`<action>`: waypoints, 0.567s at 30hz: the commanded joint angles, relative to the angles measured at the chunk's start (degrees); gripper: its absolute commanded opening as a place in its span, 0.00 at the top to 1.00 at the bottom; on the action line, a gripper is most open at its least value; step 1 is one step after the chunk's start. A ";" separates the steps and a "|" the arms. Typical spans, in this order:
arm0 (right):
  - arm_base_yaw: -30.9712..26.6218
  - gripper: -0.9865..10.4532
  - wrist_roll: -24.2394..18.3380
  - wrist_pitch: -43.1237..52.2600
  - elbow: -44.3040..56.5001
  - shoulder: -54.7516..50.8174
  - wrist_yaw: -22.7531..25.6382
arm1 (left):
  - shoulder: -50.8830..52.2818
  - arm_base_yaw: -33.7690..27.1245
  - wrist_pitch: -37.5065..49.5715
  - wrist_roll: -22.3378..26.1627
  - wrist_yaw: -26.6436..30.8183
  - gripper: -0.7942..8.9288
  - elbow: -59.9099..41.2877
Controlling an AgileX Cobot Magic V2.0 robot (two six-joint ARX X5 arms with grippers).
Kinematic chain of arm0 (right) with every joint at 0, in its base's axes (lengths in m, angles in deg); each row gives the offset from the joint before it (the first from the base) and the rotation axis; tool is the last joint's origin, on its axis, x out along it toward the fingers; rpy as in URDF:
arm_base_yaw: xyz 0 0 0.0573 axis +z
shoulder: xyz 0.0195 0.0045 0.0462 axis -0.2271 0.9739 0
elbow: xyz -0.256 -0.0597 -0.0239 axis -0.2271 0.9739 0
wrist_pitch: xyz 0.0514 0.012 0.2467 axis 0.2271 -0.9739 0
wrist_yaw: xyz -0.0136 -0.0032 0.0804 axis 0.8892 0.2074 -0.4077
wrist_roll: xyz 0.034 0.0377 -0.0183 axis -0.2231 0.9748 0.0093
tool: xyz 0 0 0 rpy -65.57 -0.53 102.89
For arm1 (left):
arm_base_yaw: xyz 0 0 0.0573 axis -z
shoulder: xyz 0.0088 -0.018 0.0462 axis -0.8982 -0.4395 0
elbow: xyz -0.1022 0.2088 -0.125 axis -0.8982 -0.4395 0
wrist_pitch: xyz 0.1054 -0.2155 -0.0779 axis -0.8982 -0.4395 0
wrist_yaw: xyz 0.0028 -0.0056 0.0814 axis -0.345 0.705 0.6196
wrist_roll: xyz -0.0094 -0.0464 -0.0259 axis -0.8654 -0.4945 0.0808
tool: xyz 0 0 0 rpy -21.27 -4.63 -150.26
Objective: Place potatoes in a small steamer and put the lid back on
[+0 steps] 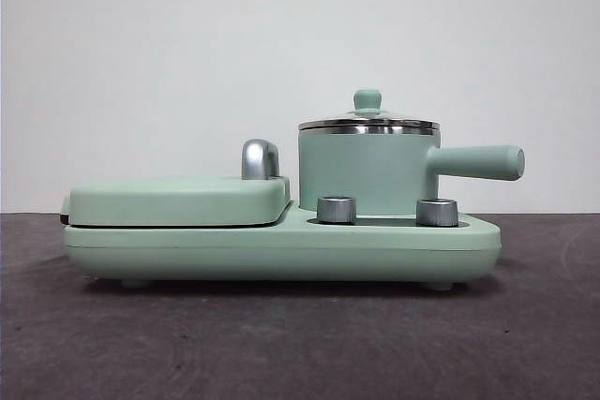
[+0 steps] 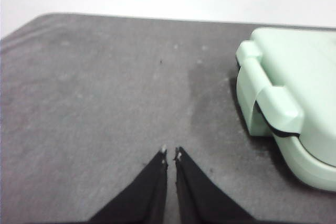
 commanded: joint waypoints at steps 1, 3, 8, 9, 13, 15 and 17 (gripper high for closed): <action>0.39 0.90 0.22 0.63 -0.57 0.20 0.17 | 0.11 -0.22 0.24 0.74 -1.49 0.89 -1.40; 0.39 0.90 0.22 0.70 -0.57 0.20 0.17 | 0.11 -0.22 0.24 0.74 -1.49 0.89 -1.40; 0.39 0.90 0.22 0.70 -0.57 0.20 0.17 | 0.11 -0.20 0.31 -0.39 -1.44 0.89 -1.40; 0.39 0.90 0.22 0.70 -0.57 0.20 0.17 | 0.11 -0.20 0.48 -0.74 -1.46 0.89 -1.40; 0.39 0.90 0.22 0.70 -0.57 0.20 0.17 | 0.11 -0.22 0.46 -0.74 -1.44 0.89 -1.40; 0.39 0.90 0.22 0.70 -0.57 0.20 0.17 | 0.11 -0.22 0.46 -0.74 -1.44 0.89 -1.40; 0.39 0.90 0.22 0.70 -0.57 0.20 0.17 | 0.11 -0.22 0.46 -0.74 -1.44 0.89 -1.40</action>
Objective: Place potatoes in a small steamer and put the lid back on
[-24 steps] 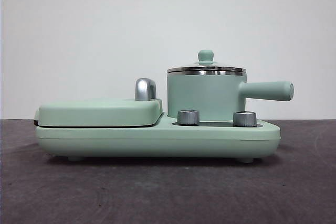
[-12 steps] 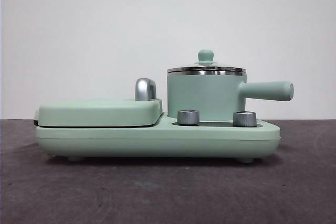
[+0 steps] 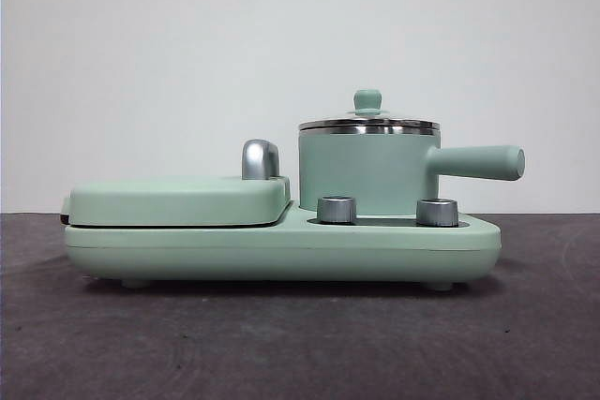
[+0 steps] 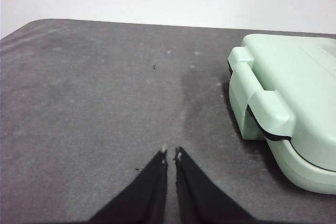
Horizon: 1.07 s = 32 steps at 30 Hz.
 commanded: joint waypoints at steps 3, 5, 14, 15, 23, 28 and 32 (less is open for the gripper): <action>0.39 0.90 0.20 0.59 -0.57 0.22 0.20 | 0.13 -0.07 -0.28 -0.48 -0.31 0.89 -1.14; 0.39 0.90 0.20 0.59 -0.57 0.22 0.20 | 0.13 -0.07 -0.28 -0.48 -0.31 0.89 -1.14; -0.11 0.90 0.20 0.59 -0.52 0.02 0.50 | 0.13 -0.07 -0.28 -0.48 -0.33 0.89 -1.14; -1.36 0.90 0.20 0.57 -0.44 -0.77 0.37 | 0.13 -0.07 -0.28 -0.48 -0.31 0.89 -1.14; -15.89 0.90 -2.25 18.99 12.92 -7.04 -2.69 | 0.13 -0.07 -0.31 -0.48 -0.31 0.89 -1.14; -24.13 0.90 -6.73 33.57 28.22 -13.51 2.03 | 0.13 -0.07 -0.28 -0.48 -0.31 0.89 -1.11; -28.72 0.90 -8.31 38.27 38.29 -17.99 3.04 | 0.13 -0.07 -0.28 -0.48 -0.31 0.89 -1.14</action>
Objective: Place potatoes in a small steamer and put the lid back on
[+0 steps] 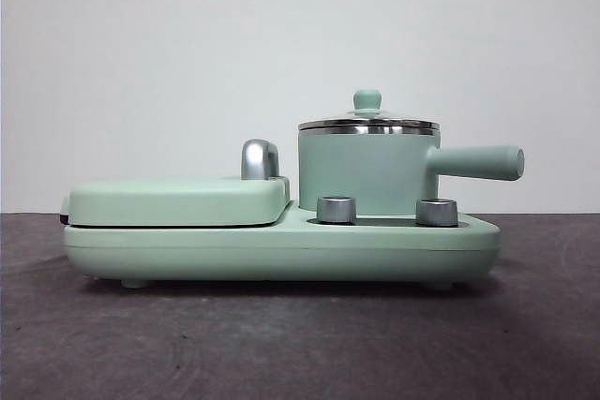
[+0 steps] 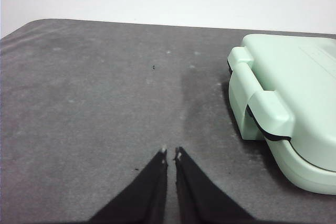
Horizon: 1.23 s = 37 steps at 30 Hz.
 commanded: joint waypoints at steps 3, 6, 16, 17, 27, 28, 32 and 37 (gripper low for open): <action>-3.91 0.90 -2.71 2.80 8.66 -3.82 0.13 | 0.13 -0.07 -0.28 -0.46 -0.31 0.89 -1.14; -5.57 0.90 -4.55 3.72 11.89 -5.35 0.22 | 0.13 -0.07 -0.28 -0.46 -0.31 0.89 -1.11; -5.92 0.90 -9.84 3.65 17.99 -12.04 2.91 | 0.13 -0.07 -0.28 -0.46 -0.31 0.89 -1.11; -5.92 0.90 -9.81 3.65 18.58 -12.83 2.89 | 0.13 -0.07 -0.28 -0.46 -0.31 0.89 -1.11; -5.92 0.90 -9.79 2.67 19.61 -13.88 3.23 | 0.13 -0.07 -0.28 -0.46 -0.31 0.89 -1.11; -5.92 0.90 -9.79 2.64 19.61 -13.88 3.41 | 0.13 -0.07 -0.28 -0.46 -0.31 0.89 -1.11; -5.92 0.90 -9.79 2.62 19.61 -13.88 3.45 | 0.13 -0.07 -0.28 -0.46 -0.31 0.89 -1.11; -5.79 0.90 -9.77 2.62 19.61 -13.88 3.50 | 0.13 -0.07 -0.28 -0.46 -0.31 0.89 -1.11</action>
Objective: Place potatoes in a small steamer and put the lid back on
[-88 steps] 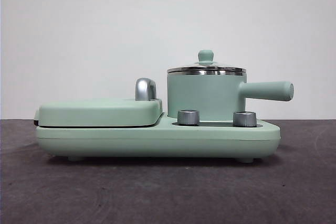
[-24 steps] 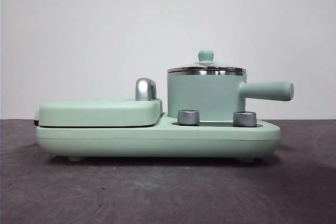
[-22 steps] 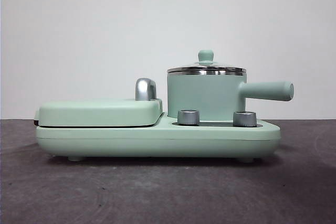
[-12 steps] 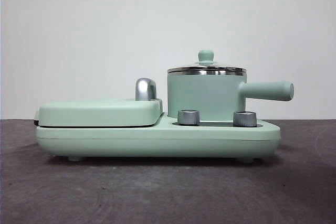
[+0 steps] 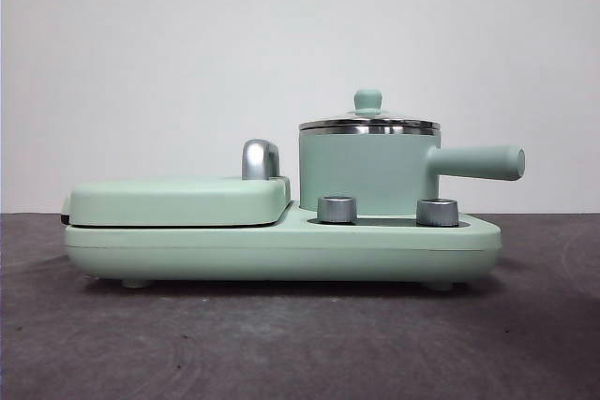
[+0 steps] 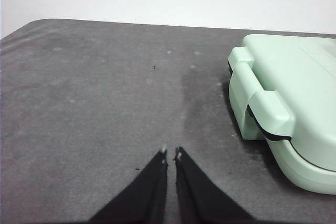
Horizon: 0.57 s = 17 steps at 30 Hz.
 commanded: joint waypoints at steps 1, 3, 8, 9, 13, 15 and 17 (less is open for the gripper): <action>0.00 0.90 -0.24 -0.15 0.44 -0.04 0.26 | 0.13 -0.07 -0.28 -0.46 -0.28 0.89 -1.11; -0.02 0.90 -0.22 -0.15 0.44 -0.04 0.24 | 0.13 -0.07 -0.28 -0.46 -0.28 0.89 -1.11; -0.04 0.90 -0.22 -0.15 0.44 -0.04 0.07 | 0.13 -0.07 -0.28 -0.46 -0.28 0.89 -1.11; -0.09 0.90 -0.22 -0.13 0.44 -0.04 0.07 | 0.13 -0.07 -0.28 -0.46 -0.28 0.89 -1.11; -0.09 0.90 -0.22 -0.13 0.44 -0.04 -0.63 | 0.13 -0.07 -0.28 -0.46 -0.28 0.89 -1.11; -0.09 0.90 -0.22 -0.13 0.44 -0.04 -0.90 | 0.13 -0.07 -0.28 -0.46 -0.28 0.89 -1.11; -0.09 0.90 -0.22 -0.13 0.44 -0.04 -1.03 | 0.13 -0.07 -0.28 -0.46 -0.28 0.89 -1.11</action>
